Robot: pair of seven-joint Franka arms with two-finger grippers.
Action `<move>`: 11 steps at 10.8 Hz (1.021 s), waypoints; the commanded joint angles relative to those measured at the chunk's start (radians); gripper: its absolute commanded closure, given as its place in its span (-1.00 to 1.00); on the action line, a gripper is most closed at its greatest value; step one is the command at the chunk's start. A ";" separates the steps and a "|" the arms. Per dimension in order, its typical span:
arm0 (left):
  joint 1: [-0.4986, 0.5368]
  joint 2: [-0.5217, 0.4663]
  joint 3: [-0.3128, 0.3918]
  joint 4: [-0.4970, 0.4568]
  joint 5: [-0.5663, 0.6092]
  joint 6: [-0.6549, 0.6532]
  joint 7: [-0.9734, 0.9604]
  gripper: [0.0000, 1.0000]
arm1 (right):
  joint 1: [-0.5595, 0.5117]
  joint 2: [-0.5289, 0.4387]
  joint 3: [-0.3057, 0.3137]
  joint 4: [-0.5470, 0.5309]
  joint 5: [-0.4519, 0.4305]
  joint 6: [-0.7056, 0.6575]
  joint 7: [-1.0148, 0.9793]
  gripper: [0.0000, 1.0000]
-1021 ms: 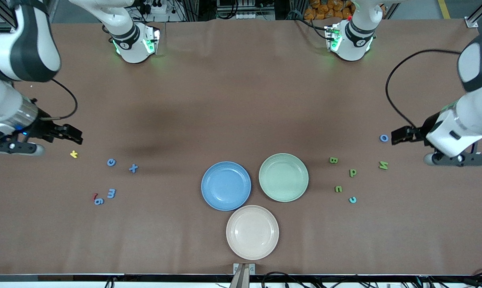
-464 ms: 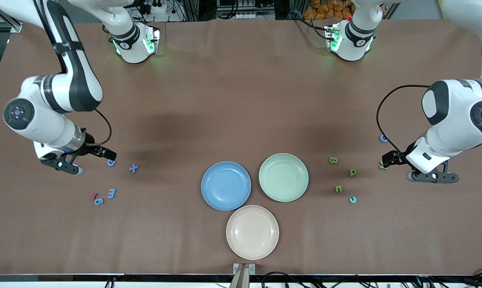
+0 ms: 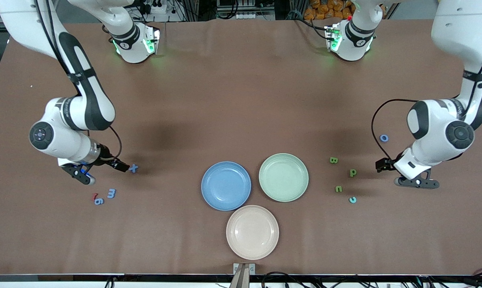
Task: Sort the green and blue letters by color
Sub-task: 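Lower the right gripper onto blue x while the left gripper grasps green N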
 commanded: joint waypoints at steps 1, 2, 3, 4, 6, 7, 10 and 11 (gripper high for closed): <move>-0.002 0.062 0.005 -0.056 0.004 0.156 0.024 -1.00 | 0.005 0.078 0.005 0.022 0.043 0.036 0.011 -1.00; 0.001 0.075 0.006 -0.083 0.005 0.207 0.050 -1.00 | 0.005 0.104 0.005 0.032 0.071 0.036 0.011 -1.00; 0.004 0.073 0.020 -0.109 0.004 0.233 0.092 -1.00 | 0.014 0.124 0.005 0.043 0.127 0.036 0.011 -1.00; 0.004 0.064 0.032 -0.131 0.004 0.235 0.119 -1.00 | 0.026 0.130 0.004 0.045 0.147 0.038 0.018 -1.00; 0.014 0.041 0.045 -0.174 0.004 0.236 0.160 -1.00 | 0.046 0.149 0.002 0.049 0.148 0.061 0.021 -1.00; 0.021 0.041 0.049 -0.182 0.004 0.236 0.176 -1.00 | 0.048 0.158 0.001 0.049 0.134 0.073 0.020 -1.00; 0.024 0.032 0.051 -0.205 0.002 0.244 0.180 -1.00 | 0.031 0.178 -0.005 0.042 0.039 0.111 0.020 -1.00; 0.024 0.033 0.051 -0.203 0.002 0.244 0.180 -0.90 | 0.027 0.191 -0.005 0.042 0.036 0.131 0.020 -1.00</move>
